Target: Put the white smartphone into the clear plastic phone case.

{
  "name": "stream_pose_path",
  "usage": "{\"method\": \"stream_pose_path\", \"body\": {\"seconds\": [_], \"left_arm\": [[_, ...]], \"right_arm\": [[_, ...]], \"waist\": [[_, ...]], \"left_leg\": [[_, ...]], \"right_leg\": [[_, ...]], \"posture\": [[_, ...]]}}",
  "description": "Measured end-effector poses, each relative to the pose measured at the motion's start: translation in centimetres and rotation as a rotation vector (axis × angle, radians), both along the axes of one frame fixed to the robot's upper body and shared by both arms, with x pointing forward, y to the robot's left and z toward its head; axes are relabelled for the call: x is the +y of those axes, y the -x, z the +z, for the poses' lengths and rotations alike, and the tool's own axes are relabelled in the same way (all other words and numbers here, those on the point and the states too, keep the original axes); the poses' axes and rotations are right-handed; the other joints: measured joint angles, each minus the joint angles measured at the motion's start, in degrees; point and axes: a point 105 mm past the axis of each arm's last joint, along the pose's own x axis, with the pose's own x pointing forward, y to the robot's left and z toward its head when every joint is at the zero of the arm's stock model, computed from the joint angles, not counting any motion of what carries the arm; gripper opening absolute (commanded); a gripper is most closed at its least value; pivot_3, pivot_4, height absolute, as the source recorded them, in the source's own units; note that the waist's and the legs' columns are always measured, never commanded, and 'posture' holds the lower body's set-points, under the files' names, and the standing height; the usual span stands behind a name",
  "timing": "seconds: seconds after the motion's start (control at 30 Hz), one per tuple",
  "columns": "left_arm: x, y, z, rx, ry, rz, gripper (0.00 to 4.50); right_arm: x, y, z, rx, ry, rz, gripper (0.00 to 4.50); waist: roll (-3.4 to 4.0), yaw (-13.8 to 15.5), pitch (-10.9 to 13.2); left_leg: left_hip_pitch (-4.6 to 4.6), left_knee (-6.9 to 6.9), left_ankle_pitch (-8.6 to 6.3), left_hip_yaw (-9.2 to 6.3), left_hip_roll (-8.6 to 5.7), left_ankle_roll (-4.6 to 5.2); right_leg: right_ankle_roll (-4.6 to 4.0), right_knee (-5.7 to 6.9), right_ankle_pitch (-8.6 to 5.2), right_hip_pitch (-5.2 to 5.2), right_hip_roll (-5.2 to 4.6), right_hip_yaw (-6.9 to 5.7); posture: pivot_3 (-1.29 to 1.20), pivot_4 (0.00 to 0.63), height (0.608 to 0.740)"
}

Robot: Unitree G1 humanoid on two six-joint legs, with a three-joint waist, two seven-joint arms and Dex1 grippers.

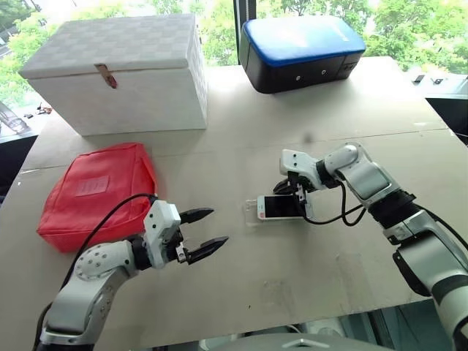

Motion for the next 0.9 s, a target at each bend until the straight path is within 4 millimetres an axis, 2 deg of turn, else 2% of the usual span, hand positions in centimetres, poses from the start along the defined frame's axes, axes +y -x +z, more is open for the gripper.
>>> {"method": "stream_pose_path", "body": {"seconds": [0.33, 0.63, 0.9], "left_arm": [[0.1, 0.0, -0.1, 0.003, 0.000, 0.016, 3.97], [0.0, -0.2, 0.2, -0.008, -0.001, 0.011, 3.97], [0.0, -0.3, 0.2, -0.005, -0.001, 0.021, 3.97]], "right_arm": [[0.0, 0.4, 0.2, 0.001, 0.002, 0.048, 0.00], [1.5, 1.1, 1.2, -0.035, -0.092, 0.108, 0.00], [1.6, 1.8, 0.6, -0.020, -0.096, 0.146, 0.00]], "waist": [[0.00, 0.0, 0.0], [0.00, 0.0, 0.0], [-0.01, 0.0, 0.0]], "left_leg": [[0.01, 0.01, 0.00, -0.01, 0.00, -0.01], [0.02, 0.05, 0.01, 0.00, 0.00, -0.01], [0.03, 0.12, 0.01, 0.00, -0.01, -0.01]], "right_leg": [[0.00, 0.02, 0.00, 0.00, 0.00, 0.00], [0.00, 0.05, 0.01, 0.00, 0.00, 0.00], [0.00, 0.10, 0.02, 0.02, 0.01, 0.01]], "posture": [[0.00, 0.150, 0.740], [0.00, 0.150, 0.740], [0.00, 0.150, 0.740]]}}
